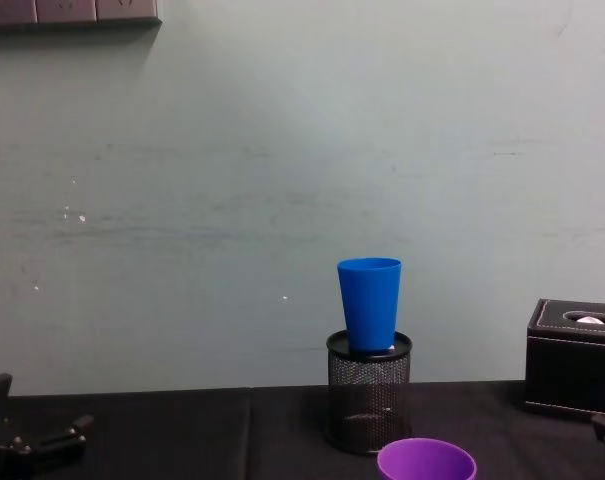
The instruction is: Pick up one cup with a gripper and tap it against the other cup.
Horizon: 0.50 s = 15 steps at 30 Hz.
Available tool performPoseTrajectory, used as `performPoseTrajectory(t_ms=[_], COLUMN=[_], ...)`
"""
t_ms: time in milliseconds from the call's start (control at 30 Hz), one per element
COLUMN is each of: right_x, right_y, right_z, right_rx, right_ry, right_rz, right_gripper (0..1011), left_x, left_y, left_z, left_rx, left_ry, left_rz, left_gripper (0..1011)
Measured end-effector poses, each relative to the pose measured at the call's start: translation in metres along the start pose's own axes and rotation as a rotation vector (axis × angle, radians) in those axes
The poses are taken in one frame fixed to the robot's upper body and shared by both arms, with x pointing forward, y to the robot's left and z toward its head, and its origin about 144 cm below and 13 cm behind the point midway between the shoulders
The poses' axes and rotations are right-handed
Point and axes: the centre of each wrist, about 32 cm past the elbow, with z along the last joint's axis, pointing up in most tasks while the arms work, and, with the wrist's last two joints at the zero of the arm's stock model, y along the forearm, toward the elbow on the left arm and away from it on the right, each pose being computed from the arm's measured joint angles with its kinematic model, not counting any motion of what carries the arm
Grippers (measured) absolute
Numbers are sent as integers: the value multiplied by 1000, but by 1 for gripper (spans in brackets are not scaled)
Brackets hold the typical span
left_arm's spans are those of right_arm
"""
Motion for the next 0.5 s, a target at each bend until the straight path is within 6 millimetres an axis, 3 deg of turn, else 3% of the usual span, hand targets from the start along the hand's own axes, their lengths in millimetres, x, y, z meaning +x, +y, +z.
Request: performPoseTrajectory(t_ms=[500], right_x=[0], right_y=[0], right_z=[0], right_rx=[0], right_ry=[0], right_rz=[0], right_gripper=[1003], left_x=[0], left_y=[0], left_z=[0], left_rx=[0], left_ry=[0], left_rz=[0], left_gripper=[1012])
